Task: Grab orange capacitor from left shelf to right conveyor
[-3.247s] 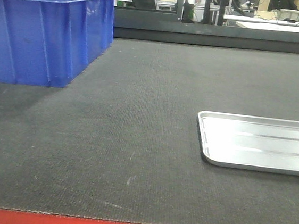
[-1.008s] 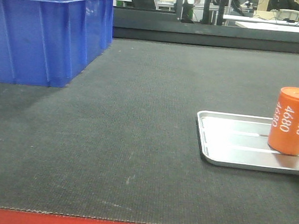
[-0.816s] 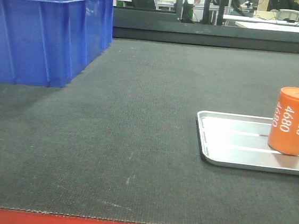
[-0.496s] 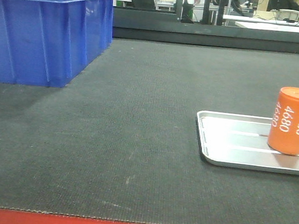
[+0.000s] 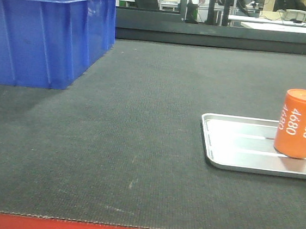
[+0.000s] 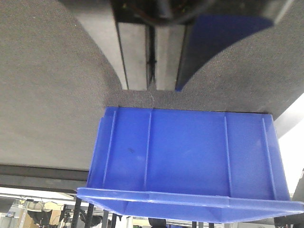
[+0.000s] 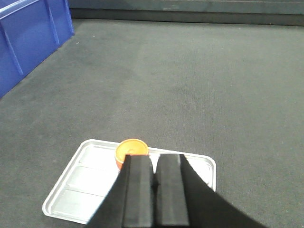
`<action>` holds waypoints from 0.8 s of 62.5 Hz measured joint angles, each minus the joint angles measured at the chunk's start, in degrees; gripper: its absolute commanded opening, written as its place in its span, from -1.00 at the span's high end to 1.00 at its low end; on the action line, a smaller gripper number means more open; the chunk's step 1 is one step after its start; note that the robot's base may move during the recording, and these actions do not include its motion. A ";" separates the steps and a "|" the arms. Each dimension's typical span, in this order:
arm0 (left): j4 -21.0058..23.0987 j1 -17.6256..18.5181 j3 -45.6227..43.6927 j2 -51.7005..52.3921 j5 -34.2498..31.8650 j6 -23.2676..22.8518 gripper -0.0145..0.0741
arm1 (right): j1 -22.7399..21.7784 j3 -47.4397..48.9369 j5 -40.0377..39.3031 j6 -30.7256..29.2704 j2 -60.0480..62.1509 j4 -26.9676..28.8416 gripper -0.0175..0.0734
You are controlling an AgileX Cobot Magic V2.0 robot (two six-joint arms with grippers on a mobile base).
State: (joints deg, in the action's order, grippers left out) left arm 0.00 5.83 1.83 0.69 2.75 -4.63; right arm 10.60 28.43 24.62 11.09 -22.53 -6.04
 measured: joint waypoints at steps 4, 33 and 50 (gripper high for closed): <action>0.00 0.00 0.00 0.00 0.00 0.00 0.91 | 0.00 0.00 0.00 0.00 0.00 0.00 0.51; 0.00 0.00 0.00 0.00 0.00 0.00 0.91 | -13.20 -13.78 -4.84 -13.01 18.23 9.07 0.51; 0.00 0.00 0.00 0.00 0.00 0.00 0.91 | -13.55 -29.28 -20.85 -13.59 23.01 9.39 0.51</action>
State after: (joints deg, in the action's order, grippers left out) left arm 0.00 5.83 1.83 0.69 2.75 -4.63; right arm -2.95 -0.85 3.76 -2.50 0.48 3.35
